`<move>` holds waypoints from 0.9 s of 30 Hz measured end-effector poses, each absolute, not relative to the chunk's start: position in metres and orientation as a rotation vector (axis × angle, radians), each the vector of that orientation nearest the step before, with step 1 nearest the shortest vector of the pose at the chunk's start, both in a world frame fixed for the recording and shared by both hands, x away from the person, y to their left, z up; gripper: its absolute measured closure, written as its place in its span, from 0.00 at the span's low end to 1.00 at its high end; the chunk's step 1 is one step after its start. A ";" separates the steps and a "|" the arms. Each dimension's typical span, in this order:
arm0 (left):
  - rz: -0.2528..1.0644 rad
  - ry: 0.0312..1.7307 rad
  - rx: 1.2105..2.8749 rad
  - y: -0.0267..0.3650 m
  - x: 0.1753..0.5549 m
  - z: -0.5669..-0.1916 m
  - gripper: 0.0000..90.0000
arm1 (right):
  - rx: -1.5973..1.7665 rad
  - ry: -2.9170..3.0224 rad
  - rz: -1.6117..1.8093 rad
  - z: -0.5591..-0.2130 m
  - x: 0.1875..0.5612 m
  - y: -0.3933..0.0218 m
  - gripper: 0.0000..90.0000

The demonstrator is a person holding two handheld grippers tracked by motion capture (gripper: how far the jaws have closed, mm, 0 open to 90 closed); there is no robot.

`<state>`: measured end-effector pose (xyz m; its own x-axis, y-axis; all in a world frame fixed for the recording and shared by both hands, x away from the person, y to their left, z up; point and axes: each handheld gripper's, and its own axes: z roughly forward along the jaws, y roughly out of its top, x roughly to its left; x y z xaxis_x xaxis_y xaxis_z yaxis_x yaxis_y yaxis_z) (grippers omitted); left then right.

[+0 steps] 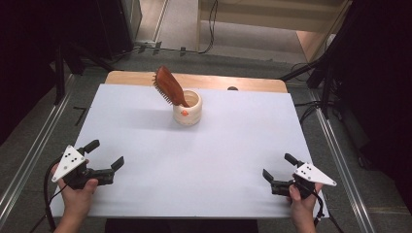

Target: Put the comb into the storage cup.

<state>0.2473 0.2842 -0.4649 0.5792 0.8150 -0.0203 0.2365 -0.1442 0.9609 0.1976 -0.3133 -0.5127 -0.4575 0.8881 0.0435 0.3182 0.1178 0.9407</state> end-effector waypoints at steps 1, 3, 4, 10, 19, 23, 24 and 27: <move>0.636 0.885 1.679 0.286 0.247 -0.466 0.00 | 1.169 1.850 1.341 -0.513 0.198 -0.313 0.00; 0.643 0.895 1.687 0.290 0.246 -0.469 0.00 | 1.171 1.851 1.340 -0.513 0.197 -0.313 0.00; 0.637 0.903 1.682 0.293 0.245 -0.471 0.00 | 1.169 1.850 1.340 -0.513 0.197 -0.313 0.00; 0.645 0.927 1.688 0.305 0.243 -0.476 0.00 | 1.171 1.849 1.341 -0.513 0.197 -0.313 0.00; 0.645 0.950 1.694 0.318 0.244 -0.480 0.00 | 1.170 1.849 1.342 -0.513 0.197 -0.313 0.00; 0.651 0.957 1.693 0.322 0.244 -0.482 0.00 | 1.169 1.849 1.342 -0.513 0.198 -0.313 0.00; 0.650 0.956 1.693 0.323 0.244 -0.482 0.00 | 1.169 1.849 1.342 -0.513 0.198 -0.313 0.00; 0.660 0.956 1.696 0.324 0.244 -0.482 0.00 | 1.169 1.848 1.342 -0.513 0.198 -0.313 0.00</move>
<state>0.2438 0.3243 -0.4820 0.5318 0.8466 -0.0230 0.2788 -0.1494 0.9486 0.1979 -0.3135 -0.5130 -0.4566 0.8885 0.0458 0.3186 0.1153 0.9409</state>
